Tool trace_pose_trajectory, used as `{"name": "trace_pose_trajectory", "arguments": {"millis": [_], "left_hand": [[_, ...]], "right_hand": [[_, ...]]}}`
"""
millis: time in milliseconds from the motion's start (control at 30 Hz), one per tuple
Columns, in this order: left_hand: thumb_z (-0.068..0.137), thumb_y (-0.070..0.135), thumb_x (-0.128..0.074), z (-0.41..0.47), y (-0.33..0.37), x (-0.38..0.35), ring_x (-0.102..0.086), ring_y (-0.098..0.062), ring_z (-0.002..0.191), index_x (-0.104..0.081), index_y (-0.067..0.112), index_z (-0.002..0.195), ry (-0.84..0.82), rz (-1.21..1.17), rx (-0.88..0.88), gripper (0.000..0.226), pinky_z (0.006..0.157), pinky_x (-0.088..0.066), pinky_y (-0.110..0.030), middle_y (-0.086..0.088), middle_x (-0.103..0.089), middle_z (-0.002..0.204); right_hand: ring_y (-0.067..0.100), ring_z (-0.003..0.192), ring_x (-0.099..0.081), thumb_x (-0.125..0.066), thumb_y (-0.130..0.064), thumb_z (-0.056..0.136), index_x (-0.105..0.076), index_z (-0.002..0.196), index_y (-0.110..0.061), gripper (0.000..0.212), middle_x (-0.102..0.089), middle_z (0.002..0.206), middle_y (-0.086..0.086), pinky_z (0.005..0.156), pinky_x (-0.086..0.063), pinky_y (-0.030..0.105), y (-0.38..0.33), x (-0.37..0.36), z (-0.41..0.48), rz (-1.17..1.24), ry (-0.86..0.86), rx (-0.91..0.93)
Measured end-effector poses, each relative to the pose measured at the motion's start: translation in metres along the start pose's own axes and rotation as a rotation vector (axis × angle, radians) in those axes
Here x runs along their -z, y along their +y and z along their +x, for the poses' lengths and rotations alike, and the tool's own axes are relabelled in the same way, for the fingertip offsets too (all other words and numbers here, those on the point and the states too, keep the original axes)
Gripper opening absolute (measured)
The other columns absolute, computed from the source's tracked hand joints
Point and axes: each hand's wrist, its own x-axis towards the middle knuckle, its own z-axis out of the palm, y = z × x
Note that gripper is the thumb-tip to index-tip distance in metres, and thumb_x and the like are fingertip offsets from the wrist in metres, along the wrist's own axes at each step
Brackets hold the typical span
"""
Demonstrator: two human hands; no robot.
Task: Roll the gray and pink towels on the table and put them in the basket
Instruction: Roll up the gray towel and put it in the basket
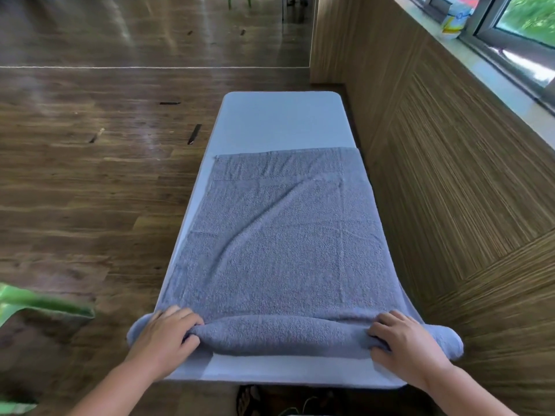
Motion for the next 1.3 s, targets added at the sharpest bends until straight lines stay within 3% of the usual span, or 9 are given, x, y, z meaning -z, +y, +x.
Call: {"name": "trace_pose_trajectory", "arguments": {"millis": [233,400,467,600,767,867,1100,1167,1300], "left_hand": [[0.079,0.043,-0.043,0.020,0.002,0.006,-0.046,-0.009,0.088,-0.057,0.041,0.088,0.061,0.038,0.028,0.017,0.077,-0.038,-0.032,0.026,-0.053,0.083],[0.085,0.017,-0.058,0.025,0.006,-0.004,-0.053,-0.018,0.090,-0.059,0.029,0.088,0.224,-0.082,0.085,0.013,0.066,-0.048,-0.035,0.015,-0.048,0.097],[0.083,0.021,-0.046,0.018,0.007,-0.012,-0.054,-0.017,0.089,-0.064,0.027,0.086,0.254,-0.123,0.036,0.019,0.070,-0.051,-0.037,0.016,-0.050,0.097],[0.075,0.046,-0.054,0.006,0.007,-0.021,-0.056,-0.012,0.112,-0.070,0.027,0.114,0.125,-0.038,-0.011,0.046,0.090,-0.051,-0.034,0.016,-0.064,0.116],[0.068,0.044,-0.047,0.021,0.006,-0.008,-0.050,-0.007,0.097,-0.070,0.034,0.096,0.094,0.071,-0.003,0.037,0.077,-0.048,-0.033,0.024,-0.062,0.096],[0.075,0.042,-0.042,0.030,0.005,-0.004,-0.045,-0.008,0.088,-0.065,0.031,0.080,0.097,0.115,-0.027,0.026,0.075,-0.040,-0.030,0.021,-0.055,0.083],[0.080,0.034,-0.051,0.050,0.007,0.005,-0.050,-0.017,0.087,-0.058,0.033,0.096,0.239,-0.011,0.013,0.018,0.073,-0.050,-0.037,0.013,-0.051,0.096],[0.083,0.030,-0.045,0.049,0.006,-0.001,-0.050,-0.015,0.085,-0.061,0.031,0.093,0.241,-0.031,-0.063,0.019,0.075,-0.050,-0.037,0.015,-0.052,0.096],[0.067,0.042,-0.062,0.042,0.005,-0.006,-0.053,-0.011,0.099,-0.062,0.035,0.105,0.109,-0.034,-0.028,0.039,0.082,-0.049,-0.032,0.023,-0.057,0.108]], "right_hand": [[0.017,0.069,-0.053,-0.054,-0.038,0.078,-0.066,0.068,-0.026,0.020,-0.049,0.073,-0.010,0.048,-0.047,0.036,0.007,0.001,0.022,0.008,0.025,-0.128],[0.022,0.061,-0.054,-0.063,-0.020,0.086,-0.052,0.081,-0.027,0.015,-0.047,0.077,-0.009,0.047,-0.041,0.038,-0.003,0.005,0.025,0.098,0.119,-0.261],[0.019,0.075,-0.057,-0.055,-0.026,0.084,-0.056,0.086,-0.028,0.002,-0.053,0.085,-0.011,0.060,-0.049,0.036,-0.004,0.003,0.015,0.078,0.128,-0.162],[0.017,0.113,-0.057,-0.065,-0.037,0.072,-0.070,0.108,-0.018,0.041,-0.064,0.114,-0.008,0.098,-0.045,0.030,-0.002,-0.008,0.003,-0.029,0.020,-0.023],[0.016,0.078,-0.054,-0.056,-0.038,0.066,-0.062,0.072,-0.029,0.012,-0.059,0.075,-0.016,0.065,-0.048,0.030,-0.005,0.001,0.023,-0.065,-0.018,-0.052],[0.016,0.073,-0.049,-0.053,-0.044,0.068,-0.061,0.061,-0.027,0.020,-0.052,0.069,-0.015,0.059,-0.040,0.027,-0.002,0.008,0.033,-0.095,-0.066,-0.042],[0.021,0.072,-0.058,-0.068,-0.021,0.081,-0.060,0.083,-0.025,0.009,-0.052,0.084,-0.007,0.055,-0.043,0.033,-0.005,0.011,0.045,0.057,0.064,-0.203],[0.019,0.079,-0.057,-0.055,-0.030,0.085,-0.059,0.087,-0.026,0.006,-0.054,0.089,-0.007,0.063,-0.049,0.034,-0.003,0.005,0.041,0.037,0.039,-0.144],[0.015,0.094,-0.057,-0.058,-0.045,0.068,-0.064,0.100,-0.028,0.036,-0.061,0.097,-0.014,0.075,-0.052,0.030,0.000,0.002,0.036,-0.045,-0.070,-0.085]]}}
